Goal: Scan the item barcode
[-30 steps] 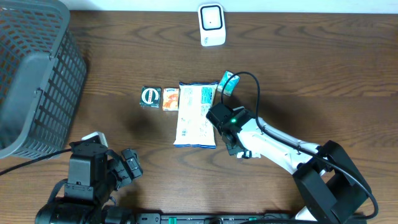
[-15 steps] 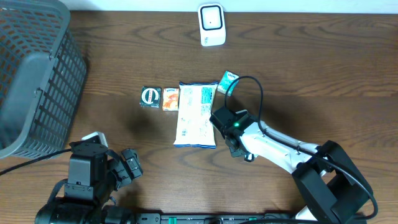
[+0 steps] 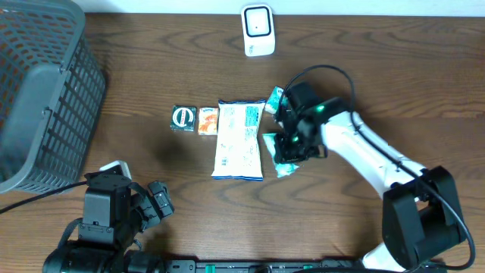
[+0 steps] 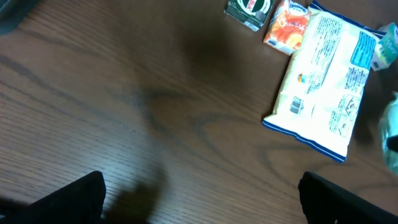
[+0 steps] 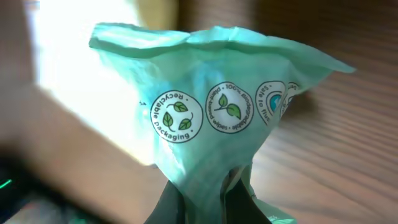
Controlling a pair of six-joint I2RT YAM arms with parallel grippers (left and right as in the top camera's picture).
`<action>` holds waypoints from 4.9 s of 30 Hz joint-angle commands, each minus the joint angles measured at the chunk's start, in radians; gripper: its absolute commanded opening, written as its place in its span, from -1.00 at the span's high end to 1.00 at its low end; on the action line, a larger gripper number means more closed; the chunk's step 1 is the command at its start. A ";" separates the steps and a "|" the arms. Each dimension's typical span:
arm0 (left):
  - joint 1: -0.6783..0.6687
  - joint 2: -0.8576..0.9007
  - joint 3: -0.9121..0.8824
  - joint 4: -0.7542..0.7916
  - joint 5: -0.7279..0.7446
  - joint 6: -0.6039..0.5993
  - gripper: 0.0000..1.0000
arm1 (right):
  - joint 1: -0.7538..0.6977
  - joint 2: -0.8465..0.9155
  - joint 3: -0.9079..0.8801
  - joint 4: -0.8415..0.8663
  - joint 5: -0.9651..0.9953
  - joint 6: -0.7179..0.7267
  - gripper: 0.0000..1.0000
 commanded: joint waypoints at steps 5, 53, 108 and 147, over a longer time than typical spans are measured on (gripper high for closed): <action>0.002 -0.004 -0.002 -0.003 -0.009 0.002 -0.96 | -0.097 -0.003 -0.105 0.117 -0.558 -0.200 0.98; 0.002 -0.004 -0.002 -0.003 -0.009 0.002 -0.95 | -0.433 -0.002 -0.107 -0.095 0.175 -0.039 0.00; 0.002 -0.004 -0.002 -0.003 -0.009 0.002 -0.96 | 0.045 -0.002 -0.017 -0.122 1.149 0.249 0.98; 0.002 -0.004 -0.002 -0.003 -0.009 0.002 -0.95 | 0.243 0.201 0.304 -0.301 0.817 0.201 -0.52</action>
